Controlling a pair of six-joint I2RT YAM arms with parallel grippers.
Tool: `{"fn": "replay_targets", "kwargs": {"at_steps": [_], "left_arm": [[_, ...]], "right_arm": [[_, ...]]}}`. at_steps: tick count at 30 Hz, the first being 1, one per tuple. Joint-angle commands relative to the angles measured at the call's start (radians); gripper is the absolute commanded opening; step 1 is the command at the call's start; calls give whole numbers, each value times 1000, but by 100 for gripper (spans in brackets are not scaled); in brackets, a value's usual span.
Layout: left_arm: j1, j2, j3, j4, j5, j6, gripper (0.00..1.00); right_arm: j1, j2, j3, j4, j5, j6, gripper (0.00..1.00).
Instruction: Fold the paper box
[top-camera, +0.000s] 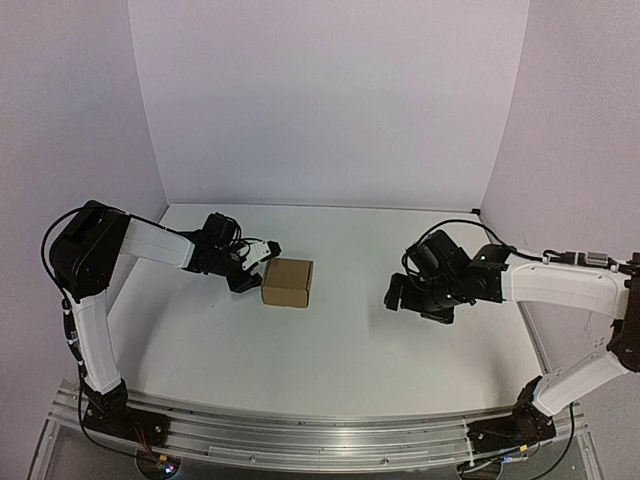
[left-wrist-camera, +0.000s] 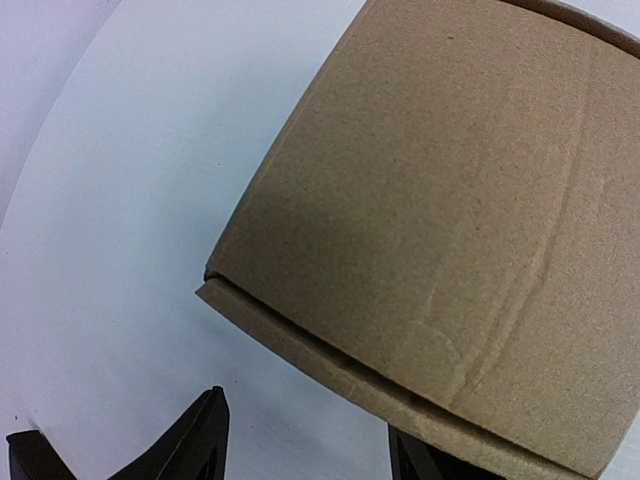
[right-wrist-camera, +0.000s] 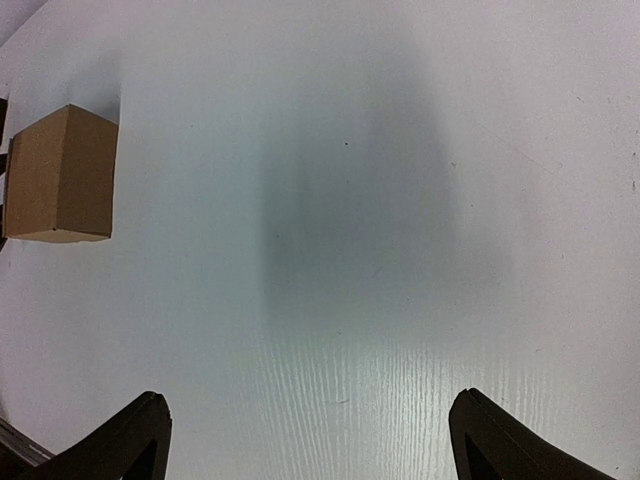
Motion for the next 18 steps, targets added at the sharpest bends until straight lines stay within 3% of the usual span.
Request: {"fn": "replay_targets", "kwargs": {"at_steps": [1, 18], "left_arm": [[-4, -47, 9, -19, 21, -26, 57], [-17, -79, -8, -56, 46, -57, 56]], "right_arm": [[-8, -12, 10, 10, 7, -2, 98], [-12, -11, 13, 10, 5, -5, 98]]}}
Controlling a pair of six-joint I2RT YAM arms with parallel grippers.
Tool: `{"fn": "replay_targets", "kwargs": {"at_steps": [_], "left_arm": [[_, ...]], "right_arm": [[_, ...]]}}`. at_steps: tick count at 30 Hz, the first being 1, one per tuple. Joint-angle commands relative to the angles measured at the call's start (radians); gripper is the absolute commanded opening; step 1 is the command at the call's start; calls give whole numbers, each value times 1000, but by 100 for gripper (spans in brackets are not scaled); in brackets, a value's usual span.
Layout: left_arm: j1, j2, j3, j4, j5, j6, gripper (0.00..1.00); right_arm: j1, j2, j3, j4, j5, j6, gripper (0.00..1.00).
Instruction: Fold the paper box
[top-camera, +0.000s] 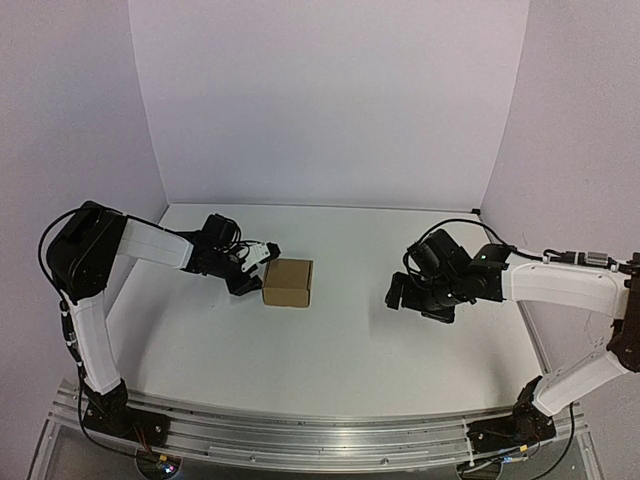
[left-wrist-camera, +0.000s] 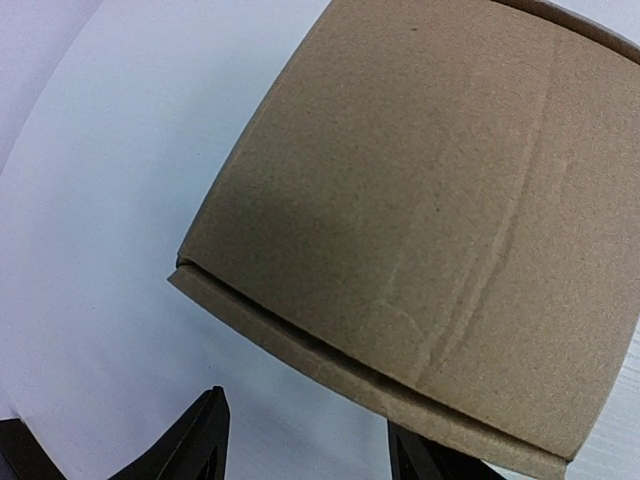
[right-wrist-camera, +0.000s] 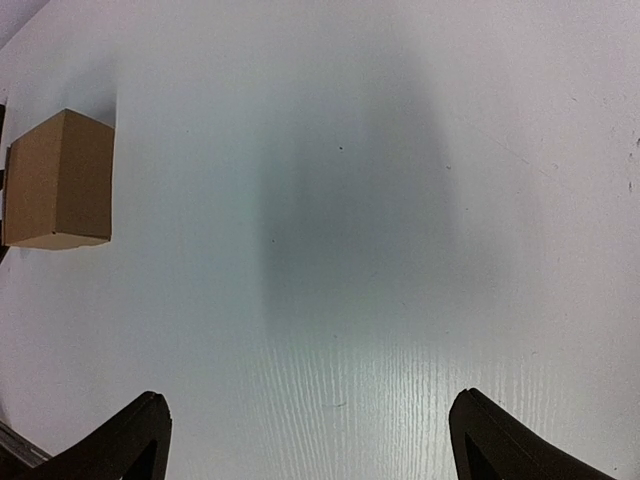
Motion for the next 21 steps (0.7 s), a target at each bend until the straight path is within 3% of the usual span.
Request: {"fn": "replay_targets", "kwargs": {"at_steps": [1, 14, 21], "left_arm": [[-13, -59, 3, -21, 33, -25, 57], [-3, -77, 1, 14, -24, -83, 60], [98, -229, -10, -64, 77, -332, 70]], "right_arm": [[-3, -10, 14, 10, 4, -6, 98], [-21, -35, -13, 10, 33, -42, 98], [-166, -79, -40, 80, 90, -304, 98]]}}
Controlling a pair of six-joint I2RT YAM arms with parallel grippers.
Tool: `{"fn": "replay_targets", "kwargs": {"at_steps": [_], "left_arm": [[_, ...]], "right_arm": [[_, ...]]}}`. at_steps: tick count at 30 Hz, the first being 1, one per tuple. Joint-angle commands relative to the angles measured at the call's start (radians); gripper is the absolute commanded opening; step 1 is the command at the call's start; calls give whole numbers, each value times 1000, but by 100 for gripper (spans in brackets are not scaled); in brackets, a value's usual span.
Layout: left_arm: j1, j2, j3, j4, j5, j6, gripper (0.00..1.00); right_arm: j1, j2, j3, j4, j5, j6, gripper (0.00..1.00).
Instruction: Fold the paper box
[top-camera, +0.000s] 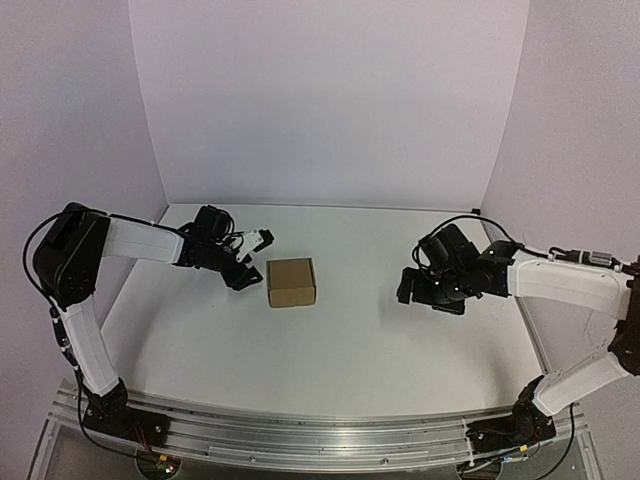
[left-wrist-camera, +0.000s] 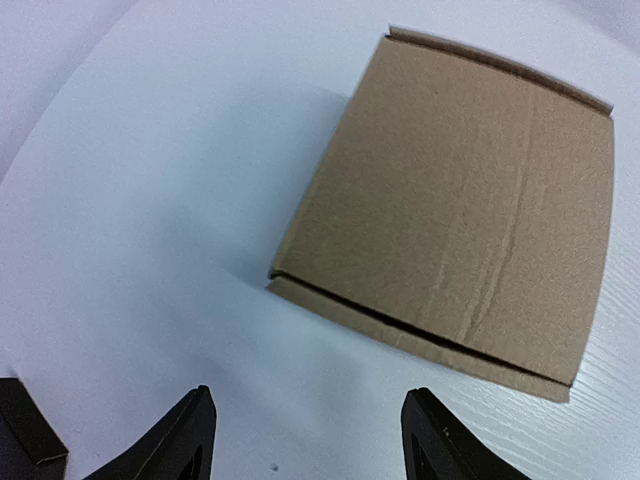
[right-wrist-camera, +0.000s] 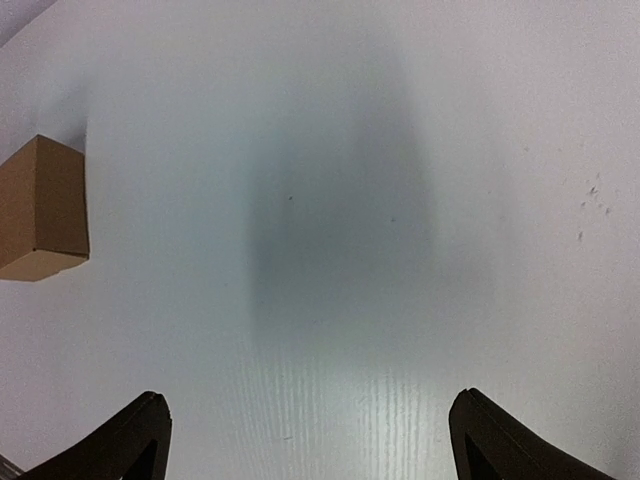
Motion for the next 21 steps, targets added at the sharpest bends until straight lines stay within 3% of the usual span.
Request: {"fn": "replay_targets", "kwargs": {"at_steps": [1, 4, 8, 9, 11, 15, 21], "left_arm": [[100, -165, -19, 7, 82, -234, 73], [169, -260, -112, 76, 73, -384, 83], [178, -375, -245, 166, -161, -510, 99], [180, -401, -295, 200, -269, -537, 100], [201, -461, -380, 248, -328, -602, 100], [254, -561, -552, 364, -314, -632, 100], [305, -633, -709, 521, -313, -707, 99]], "right_arm": [[-109, -73, -41, 108, 77, -233, 98], [-210, -162, -172, 303, 90, -373, 98], [-290, -302, -436, 642, 134, -558, 98], [-304, -331, -492, 699, 137, -575, 98], [-334, -387, -591, 777, 139, -577, 98], [-362, -458, -723, 872, 136, -565, 98], [-364, -443, -749, 923, 163, -605, 98]]}}
